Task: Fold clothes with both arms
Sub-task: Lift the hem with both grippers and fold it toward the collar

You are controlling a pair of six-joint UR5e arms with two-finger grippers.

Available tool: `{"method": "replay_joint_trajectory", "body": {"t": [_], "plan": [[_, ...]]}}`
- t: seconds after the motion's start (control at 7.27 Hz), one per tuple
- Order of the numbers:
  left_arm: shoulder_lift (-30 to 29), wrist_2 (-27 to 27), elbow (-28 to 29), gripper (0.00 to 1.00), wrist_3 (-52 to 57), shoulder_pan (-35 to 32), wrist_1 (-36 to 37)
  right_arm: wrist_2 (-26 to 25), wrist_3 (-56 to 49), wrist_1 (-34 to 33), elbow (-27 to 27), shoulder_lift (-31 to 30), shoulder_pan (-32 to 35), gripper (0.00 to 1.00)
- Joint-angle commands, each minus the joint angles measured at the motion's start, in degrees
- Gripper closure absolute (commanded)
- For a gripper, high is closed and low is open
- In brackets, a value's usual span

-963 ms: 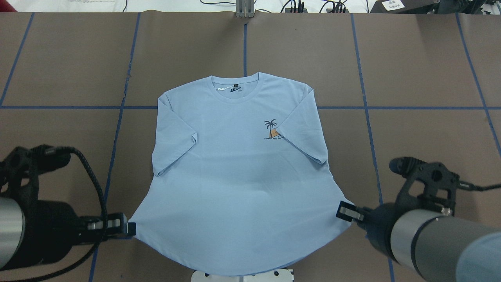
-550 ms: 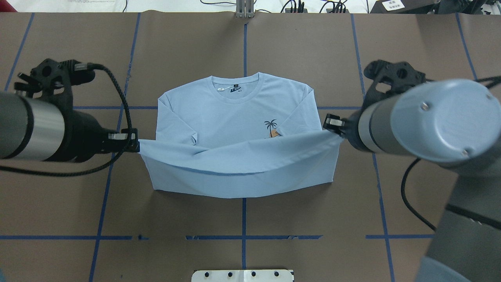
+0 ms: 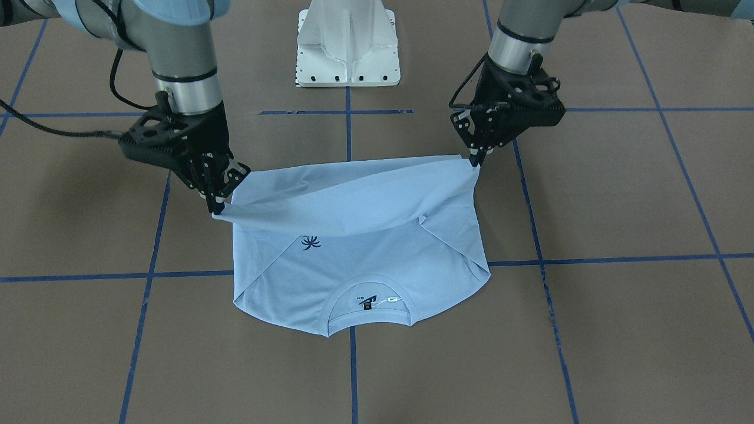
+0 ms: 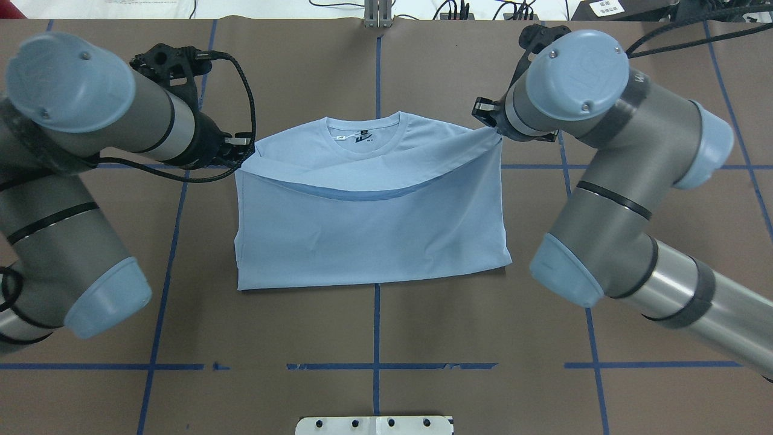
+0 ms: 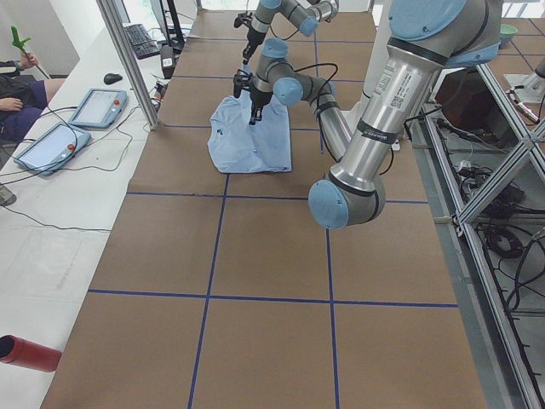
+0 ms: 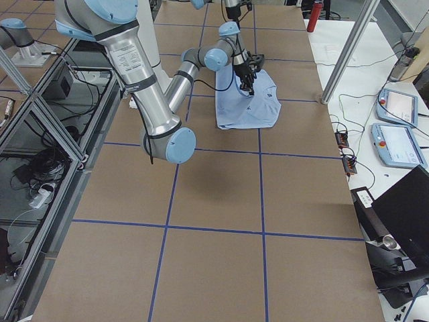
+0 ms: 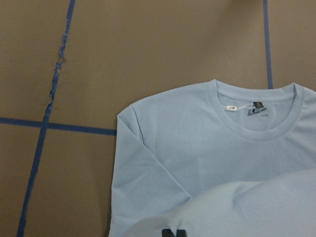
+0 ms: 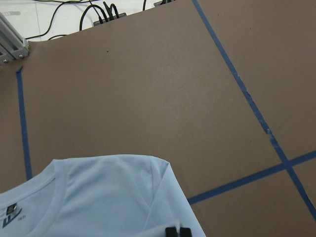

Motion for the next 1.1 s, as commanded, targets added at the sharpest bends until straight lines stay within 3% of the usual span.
{"method": "replay_joint_trajectory", "body": {"t": [0.0, 0.28, 0.41, 0.55, 0.96], "plan": [[-2.39, 1.7, 11.53, 1.0, 4.07, -2.18, -7.19, -0.19, -0.34, 5.38, -13.5, 5.61, 1.08, 1.0], [-2.75, 2.68, 21.19, 1.0, 4.81, -2.63, -16.72, -0.54, -0.34, 16.53, -24.66, 6.41, 1.08, 1.0], [-3.62, 2.68, 26.2, 1.0, 4.81, -2.55, -20.79, -0.71, -0.42, 18.23, -27.33, 6.59, 0.91, 1.0], [-3.89, 2.68, 28.95, 1.0, 4.9, -2.54, -23.09, -0.71, -0.43, 18.42, -28.05, 6.77, 0.73, 1.0], [-3.98, 2.59, 29.07, 1.0, 4.9, -2.19, -23.64, -0.8, -0.25, 18.69, -28.06, 6.94, -0.15, 1.0]]}}
